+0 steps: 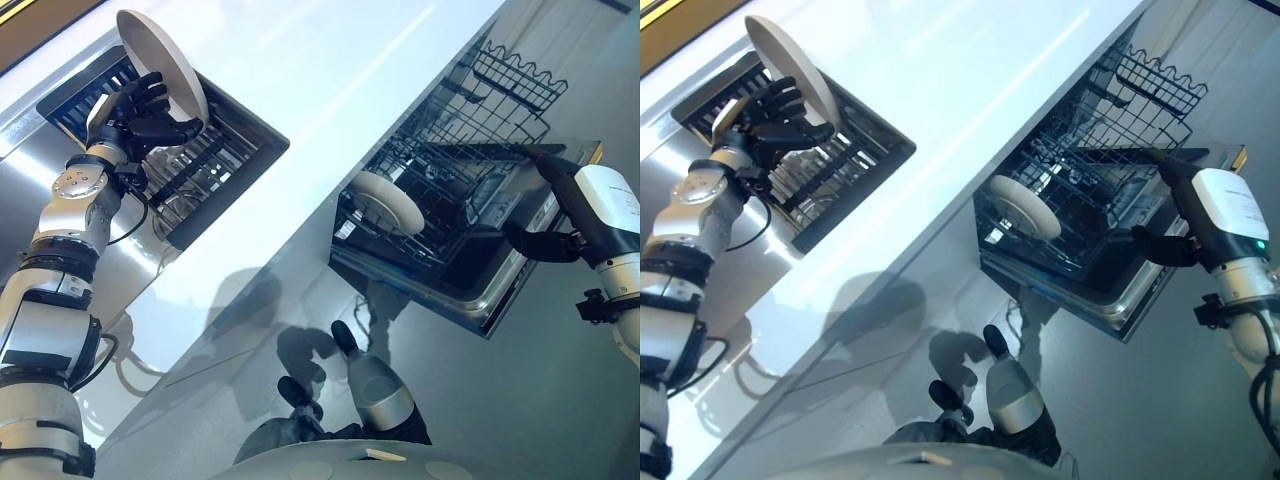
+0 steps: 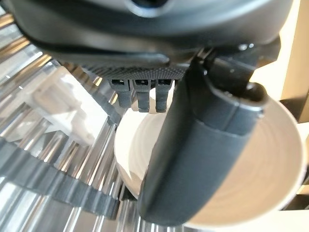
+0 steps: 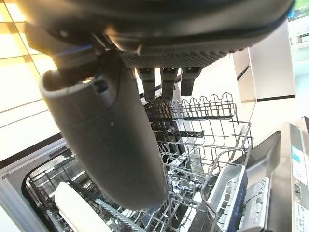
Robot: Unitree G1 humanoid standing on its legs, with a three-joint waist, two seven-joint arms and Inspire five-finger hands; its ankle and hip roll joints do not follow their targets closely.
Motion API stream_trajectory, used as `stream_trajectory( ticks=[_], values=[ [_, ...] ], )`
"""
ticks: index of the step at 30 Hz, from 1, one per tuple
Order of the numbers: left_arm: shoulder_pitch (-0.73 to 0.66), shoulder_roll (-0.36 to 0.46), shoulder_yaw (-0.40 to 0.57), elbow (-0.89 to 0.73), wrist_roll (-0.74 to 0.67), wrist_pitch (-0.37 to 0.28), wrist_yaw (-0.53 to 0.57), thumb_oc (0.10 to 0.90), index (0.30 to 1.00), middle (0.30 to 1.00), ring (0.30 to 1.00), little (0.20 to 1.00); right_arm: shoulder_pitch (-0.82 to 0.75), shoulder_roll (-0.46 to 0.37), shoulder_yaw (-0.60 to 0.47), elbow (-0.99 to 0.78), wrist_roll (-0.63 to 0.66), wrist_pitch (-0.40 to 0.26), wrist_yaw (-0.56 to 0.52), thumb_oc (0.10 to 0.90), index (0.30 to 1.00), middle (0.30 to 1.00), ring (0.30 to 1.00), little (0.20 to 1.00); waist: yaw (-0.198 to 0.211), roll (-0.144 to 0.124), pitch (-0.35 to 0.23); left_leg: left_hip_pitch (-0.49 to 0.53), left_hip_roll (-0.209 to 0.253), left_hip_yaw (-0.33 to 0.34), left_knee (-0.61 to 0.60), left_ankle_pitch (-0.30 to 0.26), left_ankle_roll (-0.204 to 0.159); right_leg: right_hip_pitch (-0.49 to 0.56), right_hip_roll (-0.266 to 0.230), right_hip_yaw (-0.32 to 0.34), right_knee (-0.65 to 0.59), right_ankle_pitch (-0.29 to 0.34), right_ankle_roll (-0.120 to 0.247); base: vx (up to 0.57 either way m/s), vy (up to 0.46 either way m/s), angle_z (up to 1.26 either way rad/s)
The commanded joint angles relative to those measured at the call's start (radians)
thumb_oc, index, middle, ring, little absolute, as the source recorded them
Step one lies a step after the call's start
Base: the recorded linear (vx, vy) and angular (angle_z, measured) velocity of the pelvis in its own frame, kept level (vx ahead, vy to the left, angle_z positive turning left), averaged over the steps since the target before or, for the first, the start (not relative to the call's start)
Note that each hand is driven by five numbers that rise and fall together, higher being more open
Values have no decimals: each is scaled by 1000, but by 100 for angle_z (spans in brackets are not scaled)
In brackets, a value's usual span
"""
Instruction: Pick up plates and place into dishwasher.
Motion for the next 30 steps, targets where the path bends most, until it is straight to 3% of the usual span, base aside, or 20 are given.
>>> stream_trajectory(
  ticks=[1, 14, 30],
  values=[
    [-61, 65, 11, -53, 45, -115, -54, 800, 900, 900, 900, 900, -30, -17, -110, -46, 9, -38, -73, 800, 900, 900, 900, 900, 6, -13, -99, -60, -16, -14, 119, -86, 30, -57, 8, -12, 82, -66, 118, 0, 0, 0],
    [82, 63, 46, -201, 46, -175, -176, 800, 900, 900, 900, 900, 17, 39, -133, -51, -33, -96, -56, 800, 900, 900, 900, 900, 27, 24, -141, -20, -28, -37, 91, -76, 24, -12, 13, -16, 66, -71, 118, -3, 19, 4],
    [158, 29, 68, -285, 97, -198, -181, 800, 900, 900, 900, 900, 21, 63, -133, -83, -37, -90, -38, 800, 900, 900, 900, 900, 36, 33, -170, 0, -35, -48, 58, -63, 22, 5, 25, -18, 52, -73, 114, -32, 2, 3]
  ],
)
